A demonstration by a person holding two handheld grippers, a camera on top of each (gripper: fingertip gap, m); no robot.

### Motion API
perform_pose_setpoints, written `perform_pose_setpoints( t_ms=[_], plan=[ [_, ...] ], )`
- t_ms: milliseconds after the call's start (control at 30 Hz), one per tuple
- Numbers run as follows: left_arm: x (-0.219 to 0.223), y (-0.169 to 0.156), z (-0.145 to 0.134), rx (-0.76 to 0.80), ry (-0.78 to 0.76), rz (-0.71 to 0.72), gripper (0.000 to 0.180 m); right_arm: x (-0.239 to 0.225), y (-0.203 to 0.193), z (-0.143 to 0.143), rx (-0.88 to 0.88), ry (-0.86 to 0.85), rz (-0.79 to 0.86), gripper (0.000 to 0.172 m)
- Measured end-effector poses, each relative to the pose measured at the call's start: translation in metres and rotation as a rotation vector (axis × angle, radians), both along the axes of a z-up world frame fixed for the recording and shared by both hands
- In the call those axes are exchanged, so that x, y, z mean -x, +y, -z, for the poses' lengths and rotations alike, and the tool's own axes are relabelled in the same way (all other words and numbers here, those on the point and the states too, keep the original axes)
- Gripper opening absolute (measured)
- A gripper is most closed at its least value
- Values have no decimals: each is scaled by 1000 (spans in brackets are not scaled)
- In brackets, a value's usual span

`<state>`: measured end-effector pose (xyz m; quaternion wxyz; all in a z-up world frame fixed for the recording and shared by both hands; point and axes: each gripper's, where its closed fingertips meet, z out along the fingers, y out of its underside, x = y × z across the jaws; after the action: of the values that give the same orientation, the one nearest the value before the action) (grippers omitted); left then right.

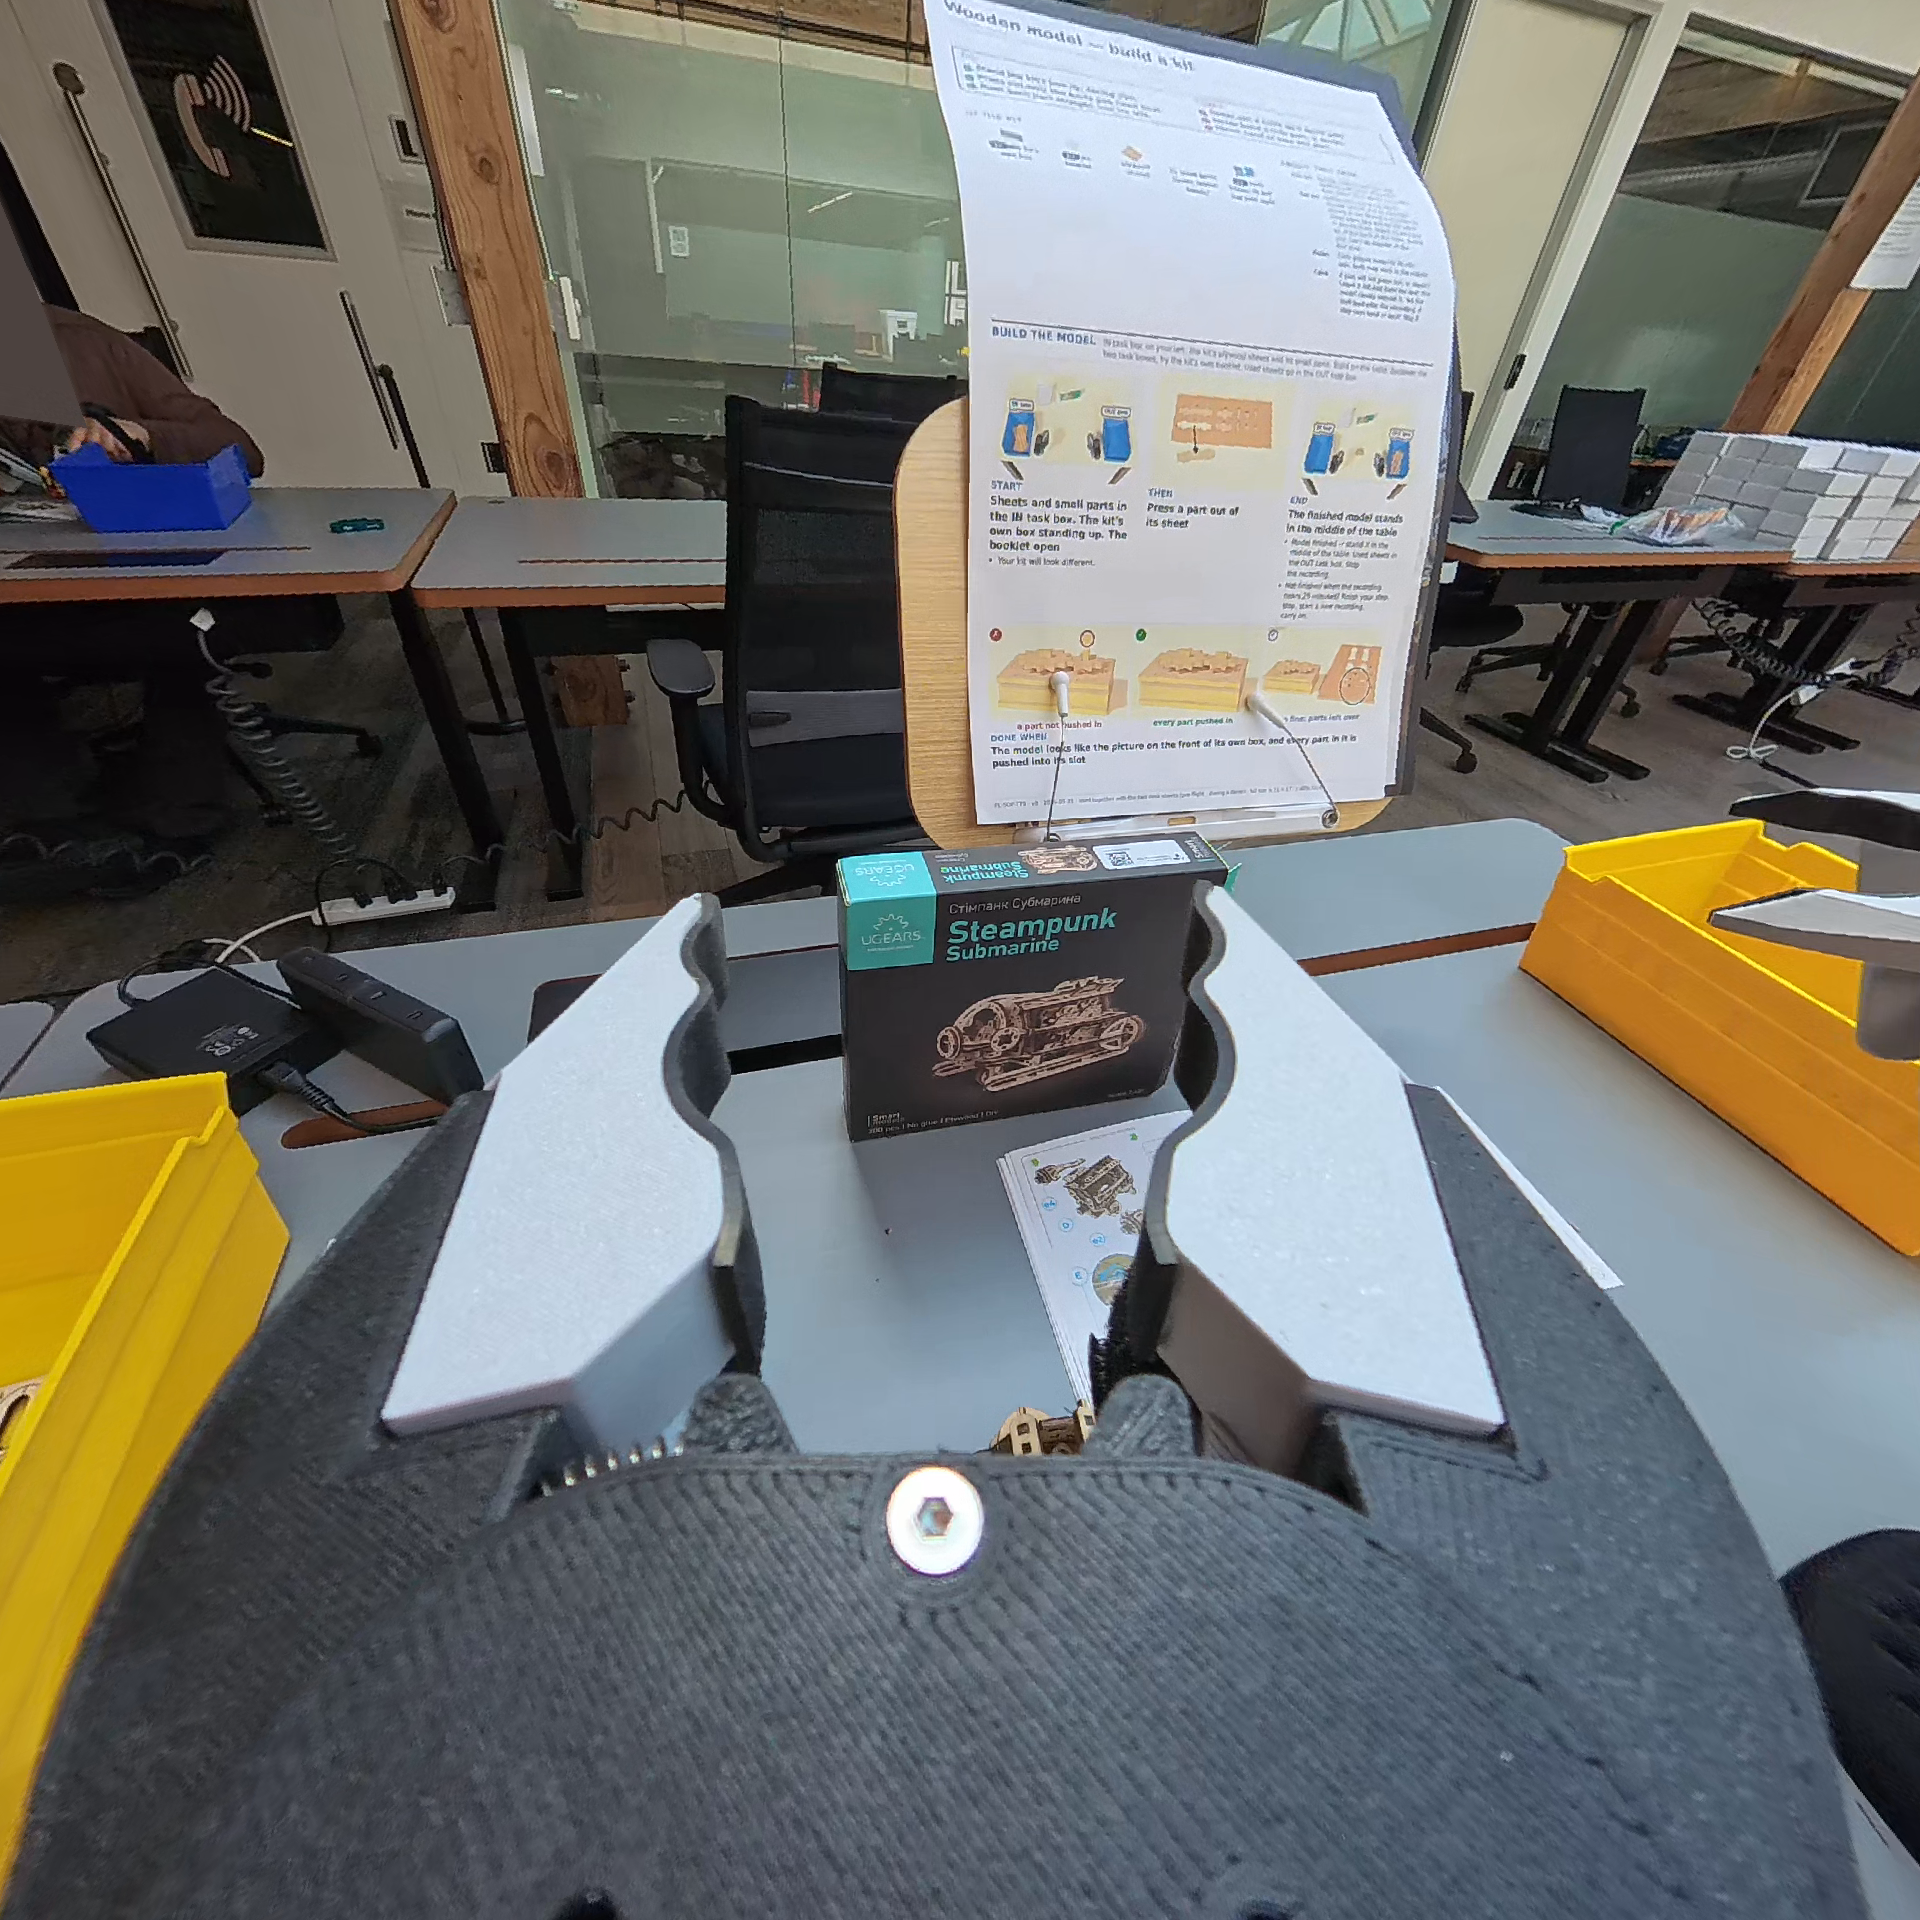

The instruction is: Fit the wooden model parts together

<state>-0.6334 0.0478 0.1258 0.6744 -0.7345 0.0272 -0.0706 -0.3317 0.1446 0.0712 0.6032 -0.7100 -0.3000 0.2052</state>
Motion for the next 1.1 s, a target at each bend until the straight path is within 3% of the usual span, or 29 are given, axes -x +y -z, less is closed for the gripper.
perform_pose_setpoints(
  t_ms=[400,533,1100],
  plan=[
    [12,-30,-17,-17,33,2,88,6,-35,-34,-41,49,-73,89],
    [15,-36,-25,-48,25,-6,87,15,-49,-39,-32,60,-141,89],
    [46,-76,-51,-151,-18,-66,87,17,-73,-57,-132,-4,-157,88]
  ],
)
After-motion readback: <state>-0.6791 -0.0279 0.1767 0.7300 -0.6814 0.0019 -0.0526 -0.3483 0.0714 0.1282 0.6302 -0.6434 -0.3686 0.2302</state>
